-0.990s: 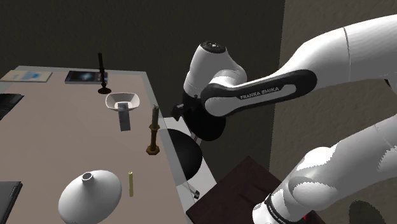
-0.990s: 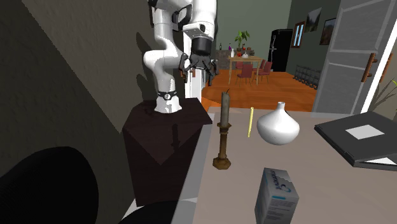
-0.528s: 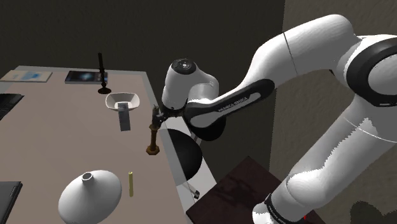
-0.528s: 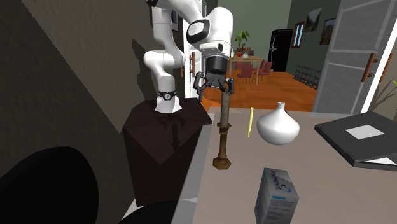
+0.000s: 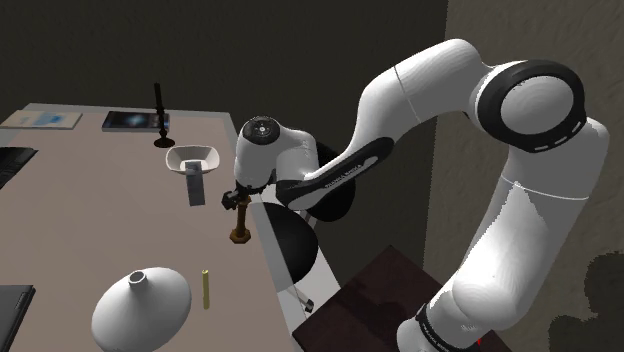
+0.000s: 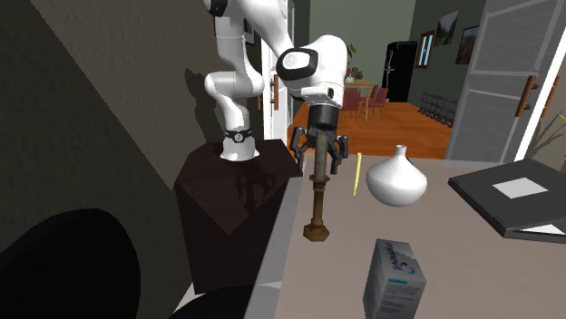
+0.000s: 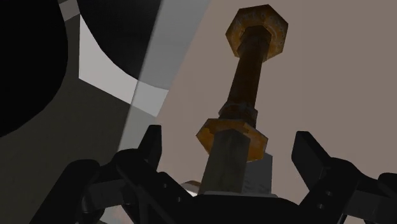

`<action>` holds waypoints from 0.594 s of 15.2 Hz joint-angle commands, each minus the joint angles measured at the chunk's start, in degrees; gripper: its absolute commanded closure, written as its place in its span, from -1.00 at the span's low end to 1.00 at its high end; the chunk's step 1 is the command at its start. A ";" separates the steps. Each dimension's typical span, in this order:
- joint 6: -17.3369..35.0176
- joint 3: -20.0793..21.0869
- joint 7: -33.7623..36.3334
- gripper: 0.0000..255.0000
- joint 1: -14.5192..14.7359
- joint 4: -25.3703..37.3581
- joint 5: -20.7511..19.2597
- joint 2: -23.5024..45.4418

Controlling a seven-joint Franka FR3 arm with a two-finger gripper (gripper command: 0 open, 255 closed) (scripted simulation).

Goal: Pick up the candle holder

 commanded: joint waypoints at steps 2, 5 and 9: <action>0.93 -1.03 2.46 -1.00 0.64 0.36 -2.99 2.14; 1.39 -1.55 3.74 -1.00 1.02 0.46 -4.41 3.12; 1.41 -1.58 3.97 1.00 1.12 0.41 -4.57 3.19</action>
